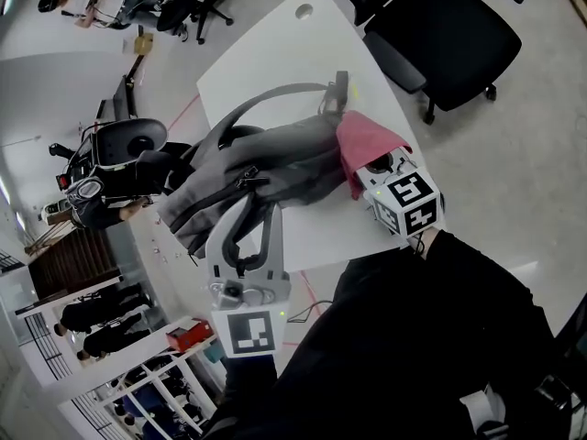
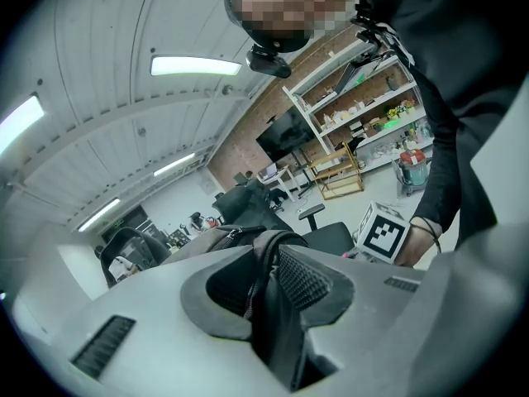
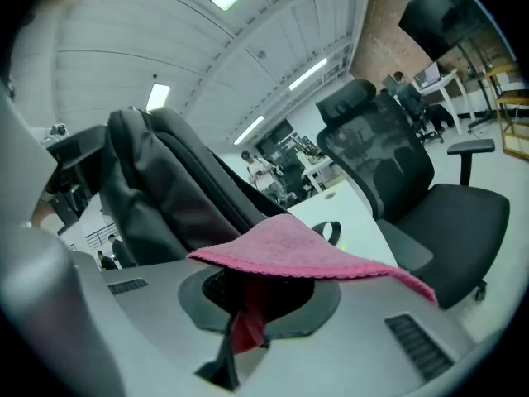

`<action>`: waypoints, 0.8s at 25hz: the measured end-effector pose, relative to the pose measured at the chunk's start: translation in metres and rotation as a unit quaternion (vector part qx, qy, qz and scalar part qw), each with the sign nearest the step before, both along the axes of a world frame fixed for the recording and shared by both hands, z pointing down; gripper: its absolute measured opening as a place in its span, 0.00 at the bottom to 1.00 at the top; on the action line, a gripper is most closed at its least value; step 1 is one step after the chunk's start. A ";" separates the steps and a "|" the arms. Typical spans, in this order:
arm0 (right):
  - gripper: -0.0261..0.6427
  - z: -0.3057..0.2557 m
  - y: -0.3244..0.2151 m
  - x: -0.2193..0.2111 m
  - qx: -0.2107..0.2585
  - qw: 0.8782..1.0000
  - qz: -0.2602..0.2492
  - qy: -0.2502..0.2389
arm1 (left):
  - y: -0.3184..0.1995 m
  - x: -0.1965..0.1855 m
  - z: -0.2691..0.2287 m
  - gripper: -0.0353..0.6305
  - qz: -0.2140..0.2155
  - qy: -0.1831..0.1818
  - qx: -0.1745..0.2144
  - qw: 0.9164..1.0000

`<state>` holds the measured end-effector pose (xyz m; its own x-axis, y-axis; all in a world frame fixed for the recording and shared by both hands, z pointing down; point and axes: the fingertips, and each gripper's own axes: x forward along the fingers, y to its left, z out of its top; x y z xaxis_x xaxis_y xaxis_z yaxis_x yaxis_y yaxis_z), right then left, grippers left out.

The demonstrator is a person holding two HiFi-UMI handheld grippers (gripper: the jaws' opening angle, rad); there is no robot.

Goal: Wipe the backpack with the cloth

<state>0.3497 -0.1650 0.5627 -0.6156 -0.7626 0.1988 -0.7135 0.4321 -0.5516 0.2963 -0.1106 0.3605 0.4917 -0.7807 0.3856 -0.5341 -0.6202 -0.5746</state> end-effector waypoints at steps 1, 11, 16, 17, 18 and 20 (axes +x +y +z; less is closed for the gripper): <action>0.11 0.010 -0.001 -0.001 -0.014 1.000 0.000 -0.004 | 0.000 0.000 0.000 0.21 0.001 0.000 -0.001 1.000; 0.11 0.029 -0.011 0.015 -0.064 0.993 0.046 -0.083 | -0.001 -0.002 0.001 0.21 0.000 0.005 0.002 1.000; 0.11 0.061 -0.011 -0.003 -0.106 0.994 0.001 -0.035 | 0.001 0.000 -0.001 0.21 0.002 0.003 0.001 1.000; 0.11 0.066 -0.012 -0.004 -0.112 0.993 -0.001 -0.025 | 0.000 0.001 -0.001 0.21 0.002 0.003 0.001 1.000; 0.11 0.073 -0.014 -0.004 -0.120 0.993 -0.001 -0.008 | 0.000 0.001 -0.001 0.21 0.003 0.003 0.001 1.000; 0.11 0.091 -0.016 -0.002 -0.146 0.988 0.001 0.048 | 0.000 0.000 0.000 0.21 0.003 0.003 0.000 1.000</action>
